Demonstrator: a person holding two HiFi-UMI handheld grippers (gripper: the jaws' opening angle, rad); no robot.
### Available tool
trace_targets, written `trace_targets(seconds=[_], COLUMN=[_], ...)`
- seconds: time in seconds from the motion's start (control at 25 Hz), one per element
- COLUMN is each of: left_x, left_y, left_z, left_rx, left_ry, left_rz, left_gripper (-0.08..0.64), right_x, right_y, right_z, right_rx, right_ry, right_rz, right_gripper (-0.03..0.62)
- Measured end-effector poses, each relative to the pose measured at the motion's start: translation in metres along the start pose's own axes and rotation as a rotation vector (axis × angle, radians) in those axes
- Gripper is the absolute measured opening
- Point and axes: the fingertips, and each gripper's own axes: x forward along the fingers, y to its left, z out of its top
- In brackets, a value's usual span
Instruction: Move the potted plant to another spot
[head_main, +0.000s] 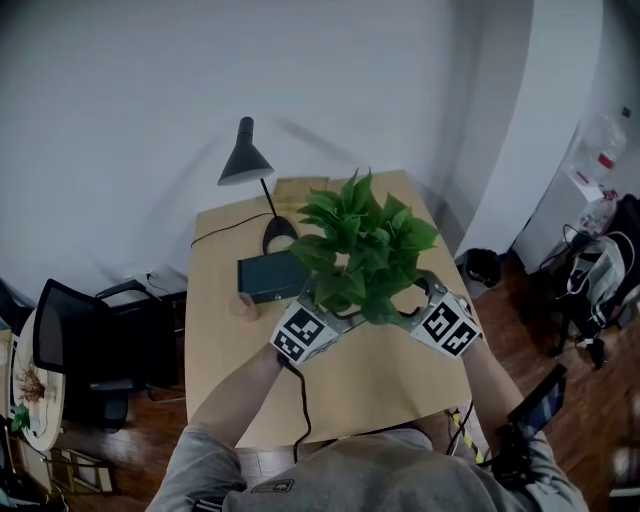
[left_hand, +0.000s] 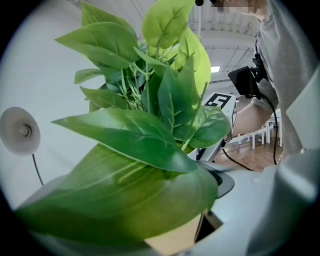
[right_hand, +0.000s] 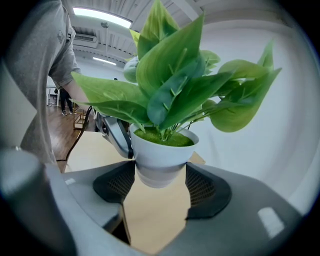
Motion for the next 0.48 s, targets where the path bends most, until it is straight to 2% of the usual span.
trace_targets(seconds=[0.2, 0.48], left_x=[0.011, 0.039], left_y=[-0.003, 0.02], left_z=[-0.029, -0.052], left_rx=[-0.02, -0.062], left_ry=[0.038, 0.083], left_rz=[0.0, 0.048], left_gripper=[0.405, 0.403], right_x=[0.013, 0.038], right_y=[0.006, -0.02], right_z=[-0.027, -0.052], right_rx=[0.036, 0.033], right_ry=[0.033, 0.046], right_rz=[0.037, 0.114], right_gripper=[0.325, 0.324])
